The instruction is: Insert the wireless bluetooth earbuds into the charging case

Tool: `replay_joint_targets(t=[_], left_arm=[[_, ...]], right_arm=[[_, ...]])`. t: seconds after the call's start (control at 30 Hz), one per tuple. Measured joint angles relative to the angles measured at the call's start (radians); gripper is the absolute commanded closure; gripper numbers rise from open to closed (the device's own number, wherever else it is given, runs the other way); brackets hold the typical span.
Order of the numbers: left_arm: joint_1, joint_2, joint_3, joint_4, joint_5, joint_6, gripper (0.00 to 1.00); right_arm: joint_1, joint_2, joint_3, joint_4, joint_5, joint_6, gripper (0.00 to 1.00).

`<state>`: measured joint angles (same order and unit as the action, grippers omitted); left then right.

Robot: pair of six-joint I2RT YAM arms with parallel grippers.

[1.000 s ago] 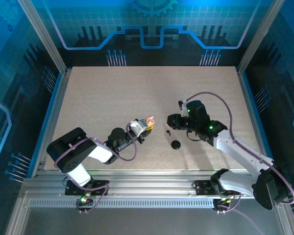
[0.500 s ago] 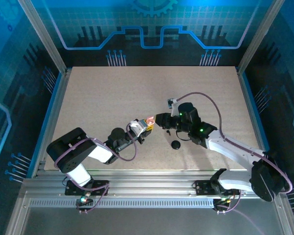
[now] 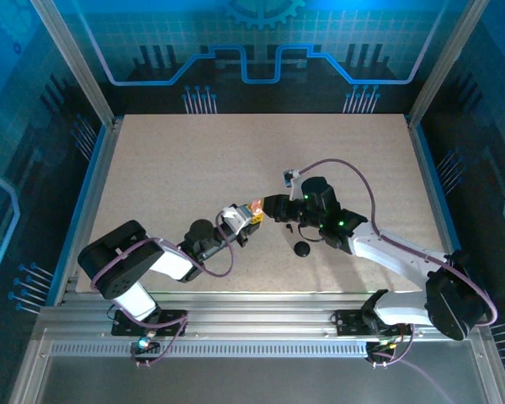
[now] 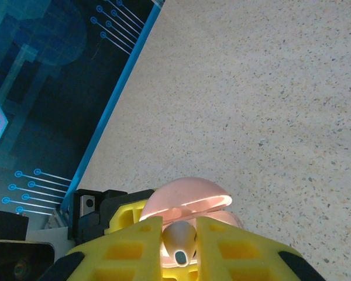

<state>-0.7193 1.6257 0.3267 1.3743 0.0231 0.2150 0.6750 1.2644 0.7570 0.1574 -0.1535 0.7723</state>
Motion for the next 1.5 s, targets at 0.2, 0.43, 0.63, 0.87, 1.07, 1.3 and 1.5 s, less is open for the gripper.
replay_joint_targets(t=[0.2, 0.43, 0.63, 0.87, 1.07, 1.3, 1.5], left_arm=[[0.000, -0.004, 0.000, 0.000, 0.000, 0.000, 0.86], [0.000, -0.016, 0.000, 0.000, 0.000, 0.000, 0.86], [0.000, -0.030, 0.000, -0.002, 0.000, -0.005, 0.86], [0.000, -0.034, 0.000, -0.004, -0.001, -0.006, 0.86], [0.000, -0.035, 0.000, -0.008, -0.001, -0.006, 0.86], [0.000, -0.036, 0.000, -0.009, -0.001, -0.006, 0.86], [0.000, -0.047, 0.000, -0.008, -0.004, -0.006, 0.86]], right_arm=[[0.000, 0.000, -0.007, 0.023, 0.023, 0.022, 0.80], [0.001, 0.002, -0.019, 0.054, 0.040, 0.041, 0.81], [0.002, 0.014, -0.024, 0.068, 0.040, 0.048, 0.81], [0.005, 0.014, -0.025, 0.076, 0.038, 0.051, 0.81], [0.005, 0.011, -0.036, 0.087, 0.030, 0.051, 0.81], [0.005, -0.006, -0.065, 0.122, 0.024, 0.051, 0.81], [0.005, -0.020, -0.094, 0.157, 0.010, 0.059, 0.81]])
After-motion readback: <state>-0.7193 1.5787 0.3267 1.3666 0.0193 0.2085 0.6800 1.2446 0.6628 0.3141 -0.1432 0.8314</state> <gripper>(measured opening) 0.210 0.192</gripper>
